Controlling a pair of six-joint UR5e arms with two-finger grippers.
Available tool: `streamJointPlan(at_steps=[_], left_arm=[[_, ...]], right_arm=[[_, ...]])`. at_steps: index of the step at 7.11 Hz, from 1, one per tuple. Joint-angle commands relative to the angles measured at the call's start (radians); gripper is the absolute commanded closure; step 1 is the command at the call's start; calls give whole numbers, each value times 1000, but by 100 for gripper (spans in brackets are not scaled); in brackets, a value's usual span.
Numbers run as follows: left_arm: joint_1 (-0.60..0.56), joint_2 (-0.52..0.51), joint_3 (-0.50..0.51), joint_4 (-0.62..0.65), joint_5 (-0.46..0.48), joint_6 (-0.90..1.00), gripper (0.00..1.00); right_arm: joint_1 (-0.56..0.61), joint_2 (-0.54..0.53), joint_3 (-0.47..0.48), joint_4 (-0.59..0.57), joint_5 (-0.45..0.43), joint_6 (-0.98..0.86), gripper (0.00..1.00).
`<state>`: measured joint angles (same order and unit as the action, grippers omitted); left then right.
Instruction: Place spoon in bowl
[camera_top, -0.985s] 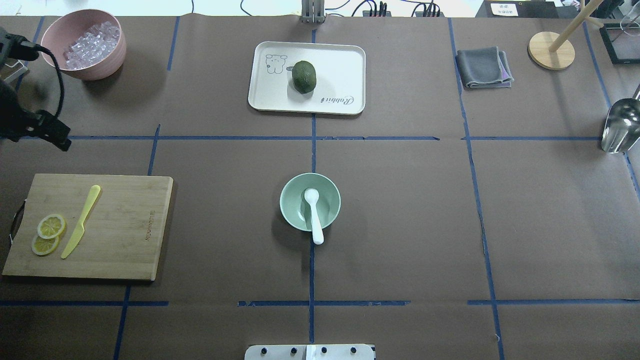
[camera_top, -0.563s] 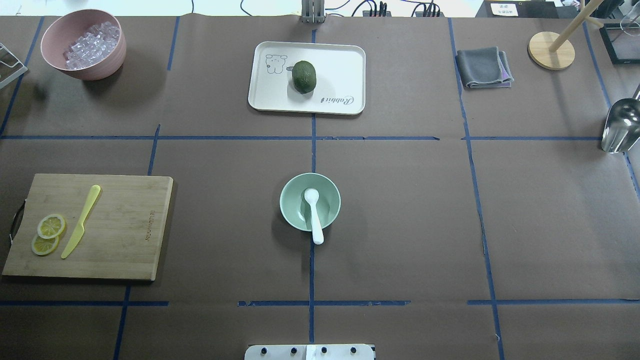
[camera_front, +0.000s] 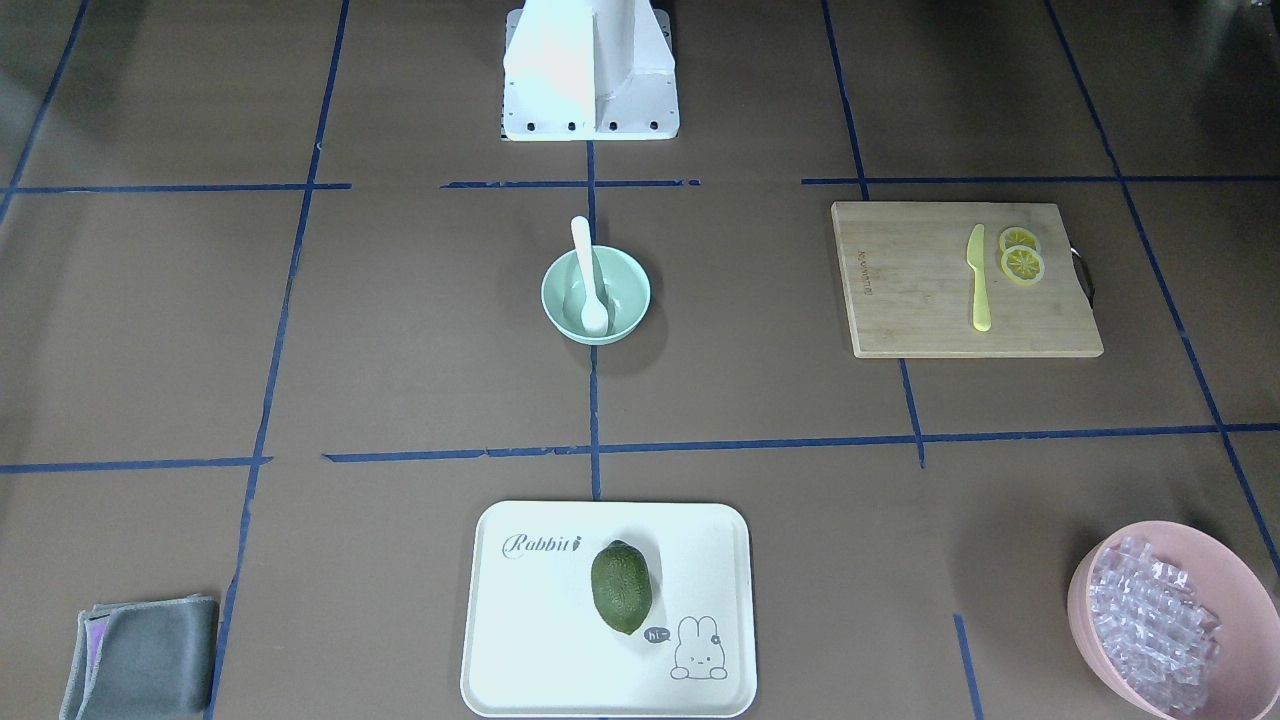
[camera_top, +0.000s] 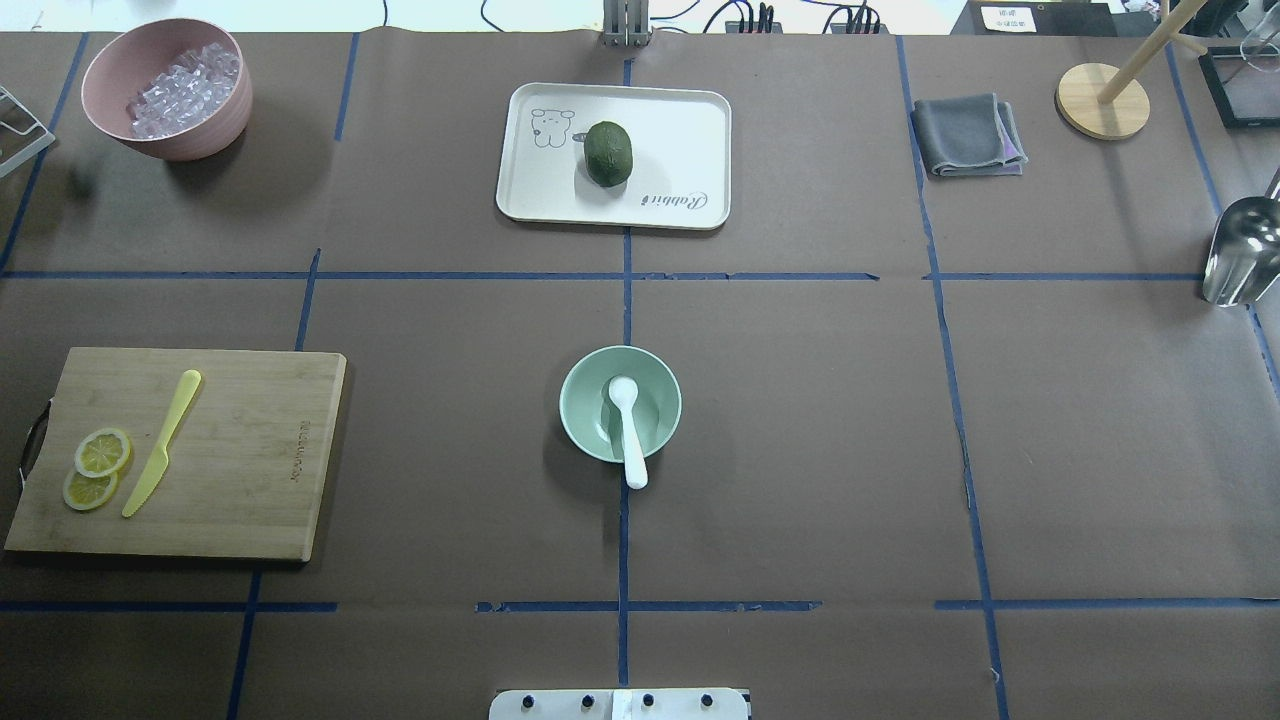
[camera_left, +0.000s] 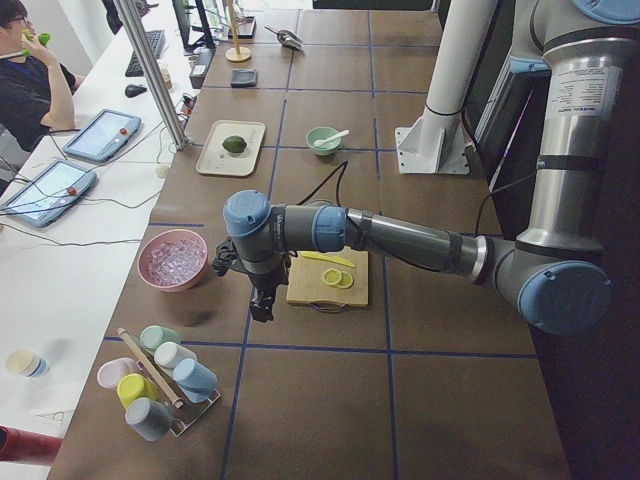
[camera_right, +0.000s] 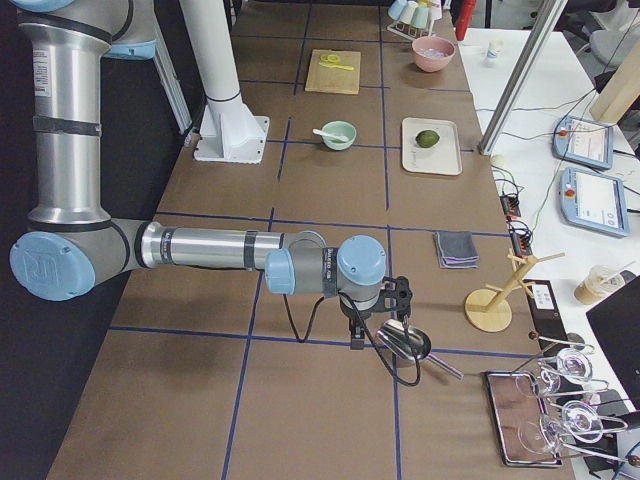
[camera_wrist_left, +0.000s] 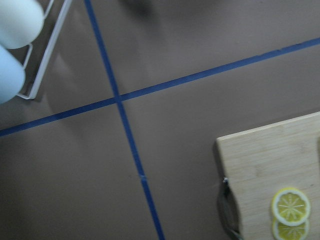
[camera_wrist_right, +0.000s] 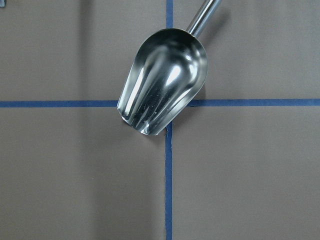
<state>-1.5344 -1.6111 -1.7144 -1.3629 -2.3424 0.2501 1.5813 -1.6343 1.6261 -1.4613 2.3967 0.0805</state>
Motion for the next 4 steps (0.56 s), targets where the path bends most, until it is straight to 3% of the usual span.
streamJointPlan(at_steps=[1, 4], left_arm=[[-44, 2, 67, -7, -6, 14, 0], [-79, 66, 102, -74, -6, 6, 0]], right_arm=[[0, 8, 8, 3, 18, 35, 0], [0, 7, 9, 1, 33, 35, 0]])
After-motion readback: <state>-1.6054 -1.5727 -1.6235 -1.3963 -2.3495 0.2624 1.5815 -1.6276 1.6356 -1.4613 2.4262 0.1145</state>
